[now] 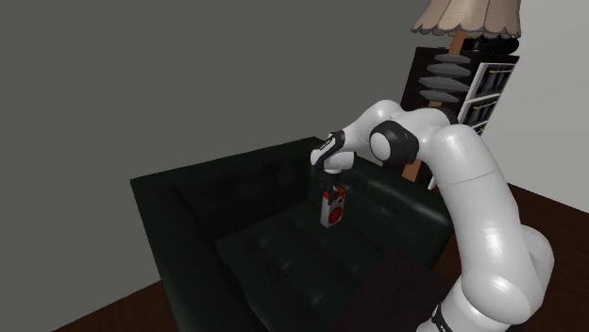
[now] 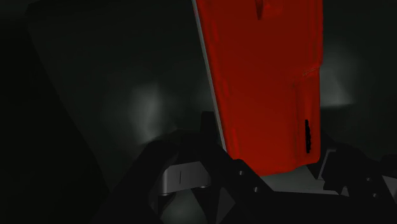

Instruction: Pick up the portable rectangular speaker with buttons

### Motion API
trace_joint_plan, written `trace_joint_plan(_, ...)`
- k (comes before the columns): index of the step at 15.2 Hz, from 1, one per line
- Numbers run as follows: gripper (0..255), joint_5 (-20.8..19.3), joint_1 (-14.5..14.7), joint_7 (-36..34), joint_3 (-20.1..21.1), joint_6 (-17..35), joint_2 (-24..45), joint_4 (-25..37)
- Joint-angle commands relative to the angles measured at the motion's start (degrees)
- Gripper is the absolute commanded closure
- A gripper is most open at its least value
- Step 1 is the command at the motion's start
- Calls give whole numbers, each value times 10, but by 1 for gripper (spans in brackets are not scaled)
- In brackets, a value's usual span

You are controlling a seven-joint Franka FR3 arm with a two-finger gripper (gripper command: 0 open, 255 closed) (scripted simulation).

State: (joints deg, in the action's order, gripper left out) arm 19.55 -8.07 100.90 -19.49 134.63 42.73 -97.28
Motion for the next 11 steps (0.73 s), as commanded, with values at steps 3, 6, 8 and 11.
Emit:
trace_joint_plan(3,255,-4,2,-2,-4,-9,-11,-2)
trace_joint_plan(6,255,-10,6,-6,-10,-23,-27,-4)
trace_joint_plan(8,255,-14,8,-8,-13,-32,-38,-5)
trace_joint_plan(11,255,-21,12,-12,-18,-47,-53,-6)
